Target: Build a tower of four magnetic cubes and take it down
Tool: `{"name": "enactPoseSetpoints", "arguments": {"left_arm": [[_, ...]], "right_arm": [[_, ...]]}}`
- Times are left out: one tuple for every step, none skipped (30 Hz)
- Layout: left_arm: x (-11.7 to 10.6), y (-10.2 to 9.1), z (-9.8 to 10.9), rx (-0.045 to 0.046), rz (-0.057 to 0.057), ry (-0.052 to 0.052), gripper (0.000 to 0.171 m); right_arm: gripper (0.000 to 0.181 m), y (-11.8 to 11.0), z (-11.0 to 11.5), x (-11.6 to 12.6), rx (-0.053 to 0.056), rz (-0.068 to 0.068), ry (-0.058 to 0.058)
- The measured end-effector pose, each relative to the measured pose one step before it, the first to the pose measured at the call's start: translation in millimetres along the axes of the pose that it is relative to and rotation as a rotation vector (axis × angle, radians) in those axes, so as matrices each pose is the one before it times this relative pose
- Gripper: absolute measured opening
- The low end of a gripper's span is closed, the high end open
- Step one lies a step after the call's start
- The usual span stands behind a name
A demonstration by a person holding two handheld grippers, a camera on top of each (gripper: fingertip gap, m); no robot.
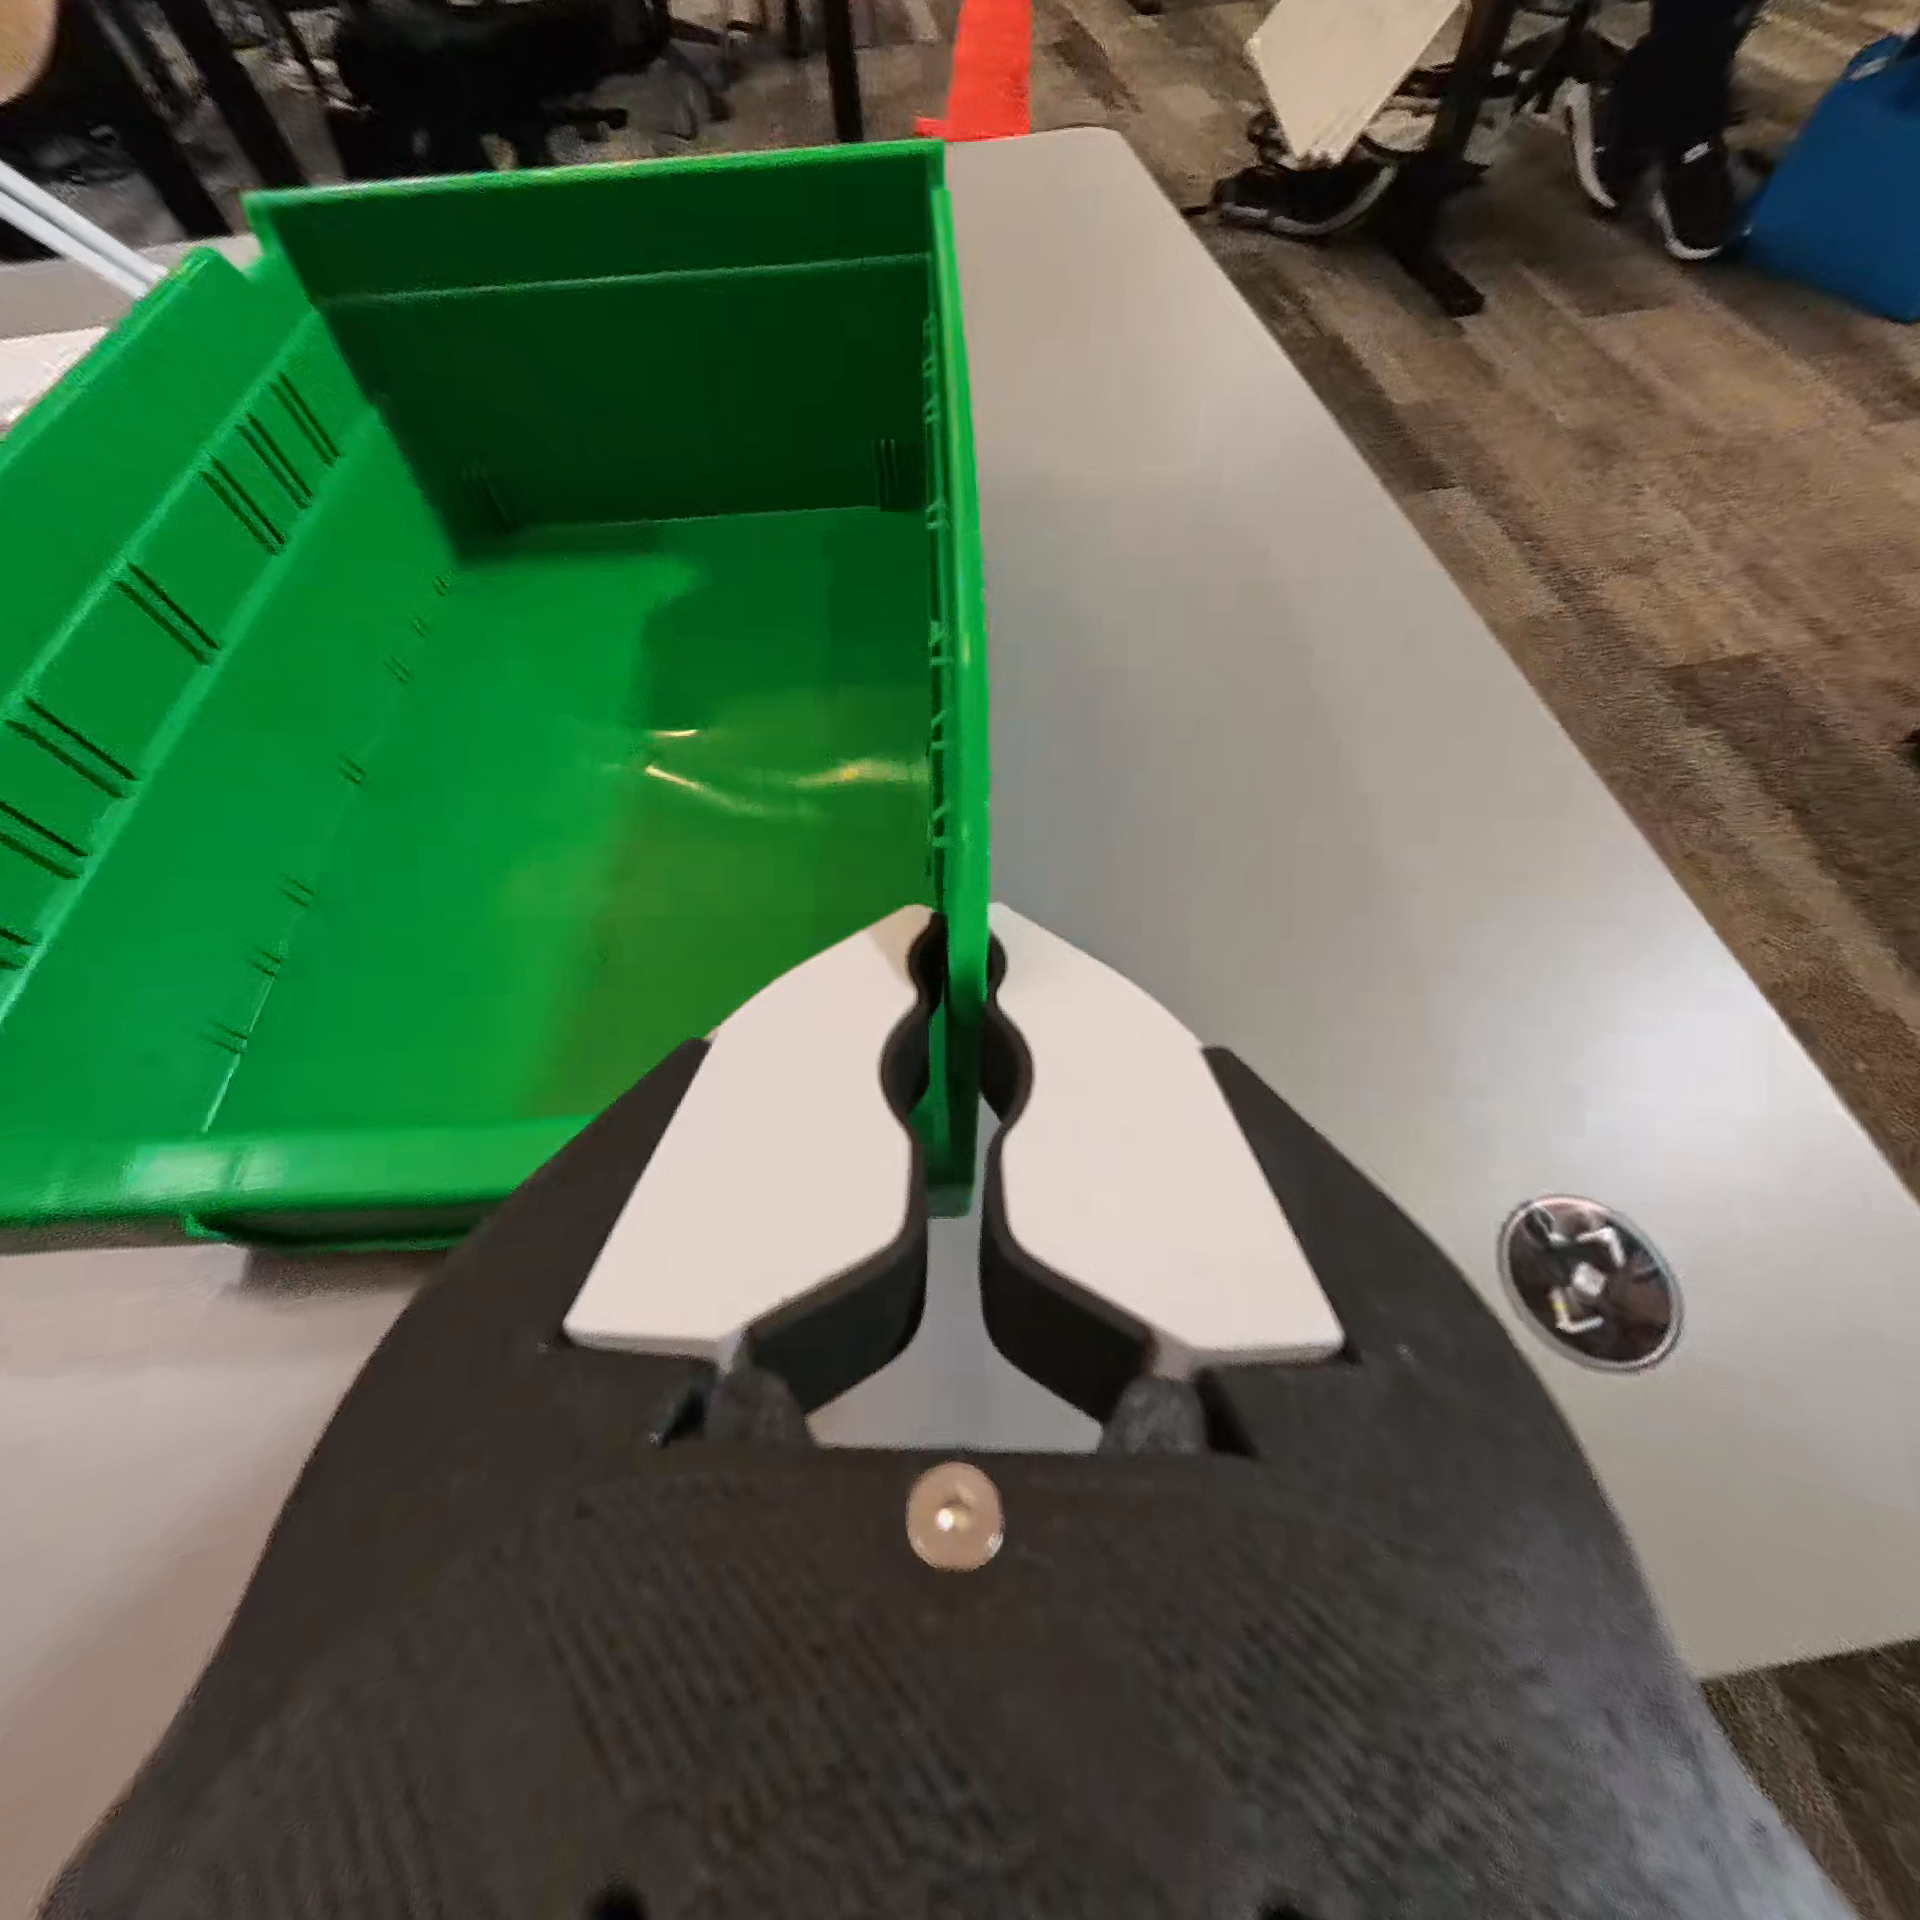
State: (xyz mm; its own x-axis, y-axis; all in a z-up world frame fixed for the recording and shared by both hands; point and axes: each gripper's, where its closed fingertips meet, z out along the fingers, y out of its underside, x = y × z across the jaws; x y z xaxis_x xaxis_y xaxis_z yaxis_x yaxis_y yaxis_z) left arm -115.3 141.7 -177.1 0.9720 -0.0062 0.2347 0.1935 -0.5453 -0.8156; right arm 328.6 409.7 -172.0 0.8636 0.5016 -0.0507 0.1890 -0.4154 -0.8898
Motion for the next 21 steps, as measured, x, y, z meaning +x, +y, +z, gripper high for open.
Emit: {"name": "enactPoseSetpoints", "arguments": {"left_arm": [[1.17,-0.43,0.23,0.00238,0.0092,-0.0003,0.079],[1.18,-0.71,-0.1,0.00448,0.0048,0.0024,0.079],[1.06,-0.62,0.03,0.00428,0.0021,0.0057,0.079],[0.48,-0.54,0.0,0.00306,-0.0007,0.0044,0.079],[-0.01,-0.32,0.13,0.00228,-0.0025,0.0032,0.078],[-0.04,0.2,0.28,-0.00032,-0.0034,0.0048,0.078],[-0.2,0.44,0.33,-0.00248,-0.004,0.0042,0.078],[-0.69,0.42,0.19,-0.00103,-0.0036,-0.0001,0.078],[-0.44,-0.14,-0.16,0.00118,-0.0013,-0.0004,0.078],[-0.38,-0.7,-0.42,0.00328,0.0007,-0.0006,0.078],[-0.43,-0.84,-0.78,0.00453,0.0023,-0.003,0.078],[-0.7,-0.48,-0.82,0.00351,0.0038,-0.0046,0.078],[-0.72,-0.13,-0.74,0.00179,0.0051,-0.0044,0.078],[-1.06,0.16,-0.74,0.00071,0.0043,-0.0062,0.079],[-1.1,-0.37,-1.14,0.00328,0.0043,-0.0082,0.079],[-1.0,-1.04,-1.85,0.00826,0.0054,-0.0087,0.079],[-1.0,-1.7,-2.86,0.0127,0.0053,-0.0121,0.08],[-1.8,-1.84,-3.68,0.01389,0.0047,-0.0196,0.081],[-4.31,-1.56,-4.61,0.01295,0.0019,-0.036,0.085],[-6.99,-0.98,-5.49,0.01372,0.0071,-0.0508,0.091],[-9.27,-0.15,-6.68,0.01654,0.008,-0.0605,0.093]], "right_arm": [[0.005,-0.47,0.21,5.08,0.0013,-0.0079,-0.0126],[0.005,-0.62,0.05,5.03,-0.0019,-0.0202,0.002],[0.007,-0.68,0.75,4.91,-0.0004,-0.029,0.0081],[0.008,-0.75,1.74,4.26,-0.0017,-0.0181,0.0065],[0.008,-1.41,2.44,3.17,-0.0022,0.0035,-0.004],[0.008,-1.46,3.17,3.34,-0.0012,0.0175,-0.0057],[0.009,-1.11,3.46,4.25,0.0019,0.0179,-0.0007],[0.009,-1.74,2.35,3.12,0.0103,0.0143,-0.0039],[0.009,-0.84,1.18,1.71,0.0057,0.0118,-0.0083],[0.009,-0.08,-0.12,-0.05,0.0008,0.0161,-0.0115],[0.008,-0.16,-0.89,-0.44,-0.0007,0.0141,-0.0049],[0.009,-0.87,-0.97,0.77,0.0017,0.0044,0.0122],[0.019,-3.27,-1.85,4.94,0.0147,0.0008,0.0457],[0.055,-7.8,-3.98,9.79,0.0374,0.0115,0.0785],[0.088,-13.08,-6.44,7.78,0.0614,0.0186,0.055],[0.097,-17.83,-9.66,3.49,0.0822,0.029,0.0186],[0.096,-22.14,-12.37,-1.28,0.11,0.0369,-0.0065],[0.093,-23.96,-13.36,-6.2,0.122,0.0429,-0.0217],[0.089,-21.41,-11.92,-12.75,0.1081,0.0403,-0.0374],[0.086,-15.08,-8.84,-19.46,0.0768,0.0293,-0.0516],[0.086,-7.2,-5.33,-25.04,0.0397,0.019,-0.0572]]}}
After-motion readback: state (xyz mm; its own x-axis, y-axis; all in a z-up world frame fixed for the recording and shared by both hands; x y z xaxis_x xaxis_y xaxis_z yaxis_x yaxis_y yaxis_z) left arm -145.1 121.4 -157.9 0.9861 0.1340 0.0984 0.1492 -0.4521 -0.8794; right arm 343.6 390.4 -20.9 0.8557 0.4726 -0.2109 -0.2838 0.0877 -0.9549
